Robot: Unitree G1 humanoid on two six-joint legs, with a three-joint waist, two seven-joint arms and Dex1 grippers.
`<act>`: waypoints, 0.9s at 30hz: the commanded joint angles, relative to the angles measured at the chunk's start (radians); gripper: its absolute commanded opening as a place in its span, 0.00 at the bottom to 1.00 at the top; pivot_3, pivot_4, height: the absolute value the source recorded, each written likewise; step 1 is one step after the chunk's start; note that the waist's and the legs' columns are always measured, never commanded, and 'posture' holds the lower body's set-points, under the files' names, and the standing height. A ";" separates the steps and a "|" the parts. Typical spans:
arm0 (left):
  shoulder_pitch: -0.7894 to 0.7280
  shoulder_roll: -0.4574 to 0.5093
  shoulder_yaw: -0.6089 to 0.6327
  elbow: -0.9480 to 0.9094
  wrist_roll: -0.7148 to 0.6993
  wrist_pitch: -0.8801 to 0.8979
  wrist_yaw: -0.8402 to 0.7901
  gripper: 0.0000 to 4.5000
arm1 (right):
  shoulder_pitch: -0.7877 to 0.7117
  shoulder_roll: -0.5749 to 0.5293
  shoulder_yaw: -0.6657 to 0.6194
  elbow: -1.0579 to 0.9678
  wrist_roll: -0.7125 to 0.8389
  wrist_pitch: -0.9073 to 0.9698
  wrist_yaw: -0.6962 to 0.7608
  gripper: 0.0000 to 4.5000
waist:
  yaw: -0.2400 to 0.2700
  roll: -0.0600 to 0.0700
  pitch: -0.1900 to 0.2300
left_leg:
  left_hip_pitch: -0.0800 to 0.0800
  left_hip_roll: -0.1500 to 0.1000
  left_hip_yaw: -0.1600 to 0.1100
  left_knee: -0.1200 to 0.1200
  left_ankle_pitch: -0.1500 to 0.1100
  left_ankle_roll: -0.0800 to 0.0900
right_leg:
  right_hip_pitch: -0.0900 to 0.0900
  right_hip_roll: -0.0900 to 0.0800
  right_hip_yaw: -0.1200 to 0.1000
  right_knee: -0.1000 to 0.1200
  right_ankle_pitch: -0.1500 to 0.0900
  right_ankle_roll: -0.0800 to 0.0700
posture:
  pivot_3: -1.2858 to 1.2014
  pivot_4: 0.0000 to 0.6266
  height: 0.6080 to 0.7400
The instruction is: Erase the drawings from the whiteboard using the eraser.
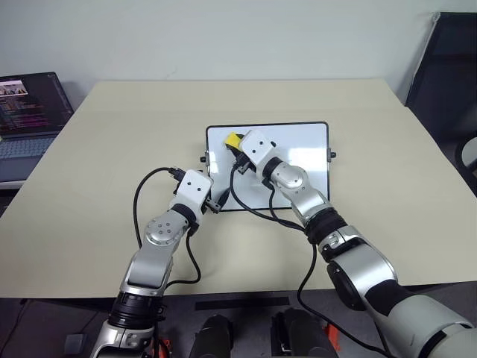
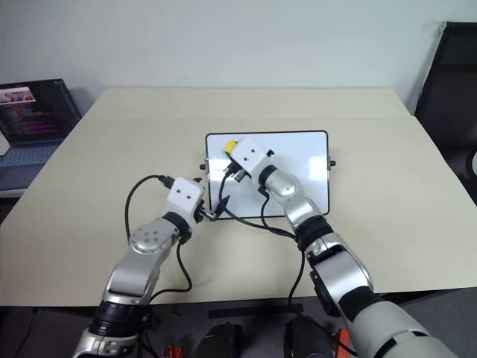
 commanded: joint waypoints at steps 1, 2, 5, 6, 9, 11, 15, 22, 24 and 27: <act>-0.017 0.001 0.011 -0.031 0.002 -0.014 0.006 1.00 | -0.031 0.014 -0.003 -0.016 -0.001 -0.030 -0.001 0.25 | 0.000 0.000 0.000 | 0.000 0.000 0.000 0.000 0.000 0.000 | 0.000 0.000 0.000 0.000 0.000 0.000 | 0.52 0.24 1.00; -0.018 0.001 0.013 -0.029 0.002 -0.015 0.006 1.00 | -0.028 0.014 -0.003 -0.016 -0.002 -0.029 0.001 0.25 | 0.000 0.000 0.000 | 0.000 0.000 0.000 0.000 0.000 0.000 | 0.000 0.000 0.000 0.000 0.000 0.000 | 0.52 0.24 1.00; -0.017 0.002 0.014 -0.030 0.002 -0.015 0.007 1.00 | -0.011 0.008 0.005 -0.022 -0.011 -0.021 0.006 0.25 | 0.000 0.000 0.000 | 0.000 0.000 0.000 0.000 0.000 0.000 | 0.000 0.000 0.000 0.000 0.000 0.000 | 0.52 0.24 1.00; -0.017 0.001 0.014 -0.032 0.002 -0.015 0.008 1.00 | -0.004 0.003 0.008 -0.025 -0.018 -0.013 0.005 0.25 | 0.000 0.000 0.000 | 0.000 0.000 0.000 0.000 0.000 0.000 | 0.000 0.000 0.000 0.000 0.000 0.000 | 0.52 0.24 1.00; -0.015 0.000 0.012 -0.035 0.002 -0.014 0.008 1.00 | 0.020 -0.021 0.013 -0.034 -0.037 0.001 -0.005 0.25 | 0.000 0.000 0.000 | 0.000 0.000 0.000 0.000 0.000 0.000 | 0.000 0.000 0.000 0.000 0.000 0.000 | 0.52 0.24 1.00; -0.015 -0.001 0.009 -0.035 0.003 -0.015 0.008 1.00 | 0.039 -0.039 0.007 -0.047 -0.042 0.017 -0.013 0.25 | 0.000 0.000 0.000 | 0.000 0.000 0.000 0.000 0.000 0.000 | 0.000 0.000 0.000 0.000 0.000 0.000 | 0.52 0.24 1.00; -0.018 -0.004 0.002 -0.033 0.002 -0.016 0.002 1.00 | 0.100 -0.079 0.008 -0.114 -0.054 0.047 0.002 0.25 | 0.007 0.000 0.000 | 0.000 0.000 -0.001 0.001 0.000 0.000 | 0.001 0.000 -0.001 0.000 0.000 0.000 | 0.52 0.24 1.00; -0.035 -0.003 -0.006 -0.014 0.001 -0.025 -0.008 1.00 | 0.210 -0.149 -0.001 -0.238 -0.057 0.110 0.015 0.25 | 0.008 0.000 0.000 | 0.002 0.000 -0.002 0.002 0.000 0.000 | 0.003 -0.001 -0.001 0.000 0.000 0.000 | 0.52 0.24 1.00; -0.038 -0.004 -0.009 -0.008 0.000 -0.028 -0.012 1.00 | 0.247 -0.166 0.002 -0.284 -0.058 0.123 0.024 0.25 | 0.007 0.000 0.000 | 0.002 0.000 -0.001 0.002 0.000 0.000 | 0.004 -0.001 -0.001 0.001 0.000 0.000 | 0.52 0.24 1.00; -0.042 -0.005 -0.013 -0.004 0.000 -0.031 -0.014 1.00 | 0.280 -0.178 0.005 -0.333 -0.057 0.141 0.033 0.25 | 0.007 0.000 0.000 | 0.003 -0.001 -0.001 0.002 0.000 0.000 | 0.004 -0.001 -0.001 0.001 0.000 0.000 | 0.52 0.24 1.00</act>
